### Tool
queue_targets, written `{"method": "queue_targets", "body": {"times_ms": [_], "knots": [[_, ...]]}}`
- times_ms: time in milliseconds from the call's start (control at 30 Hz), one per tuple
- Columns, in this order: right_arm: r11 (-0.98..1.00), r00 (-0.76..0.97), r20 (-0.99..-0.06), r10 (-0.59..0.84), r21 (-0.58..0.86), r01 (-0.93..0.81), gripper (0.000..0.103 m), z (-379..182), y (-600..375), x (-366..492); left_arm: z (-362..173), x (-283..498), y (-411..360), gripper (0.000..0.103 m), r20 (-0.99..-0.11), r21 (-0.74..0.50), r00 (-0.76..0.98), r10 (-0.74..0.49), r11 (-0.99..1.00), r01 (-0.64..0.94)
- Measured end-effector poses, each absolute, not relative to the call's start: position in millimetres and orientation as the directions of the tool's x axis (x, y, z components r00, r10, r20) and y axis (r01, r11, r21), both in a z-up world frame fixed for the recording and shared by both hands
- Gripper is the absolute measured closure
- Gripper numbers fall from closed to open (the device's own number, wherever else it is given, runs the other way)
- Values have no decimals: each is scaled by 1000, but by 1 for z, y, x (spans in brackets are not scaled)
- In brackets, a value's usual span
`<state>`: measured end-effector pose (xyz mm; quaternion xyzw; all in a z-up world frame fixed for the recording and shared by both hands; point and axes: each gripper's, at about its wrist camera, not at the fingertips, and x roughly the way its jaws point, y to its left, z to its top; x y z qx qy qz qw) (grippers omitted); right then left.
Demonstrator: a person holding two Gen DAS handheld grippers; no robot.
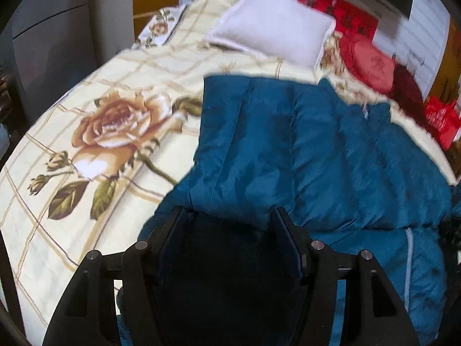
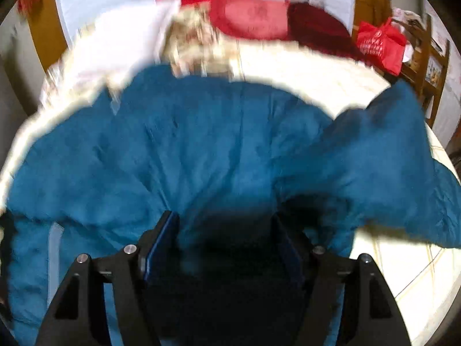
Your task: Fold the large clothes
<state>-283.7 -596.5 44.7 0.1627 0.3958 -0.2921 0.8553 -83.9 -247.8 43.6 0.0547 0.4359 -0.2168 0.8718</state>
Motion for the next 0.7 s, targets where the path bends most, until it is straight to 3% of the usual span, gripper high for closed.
{"method": "queue_targets", "body": {"times_ms": [300,700], "knots": [[803,532,-741,-410,-16,596,31,71,-567,-303,54,-97,-248,29,-767,-108,539,-348,898,426],[838,566,-753,-336,35,544,22,67,-521,-325,73,-143,-272,29,-730,-59,549,-406,839,541]]}}
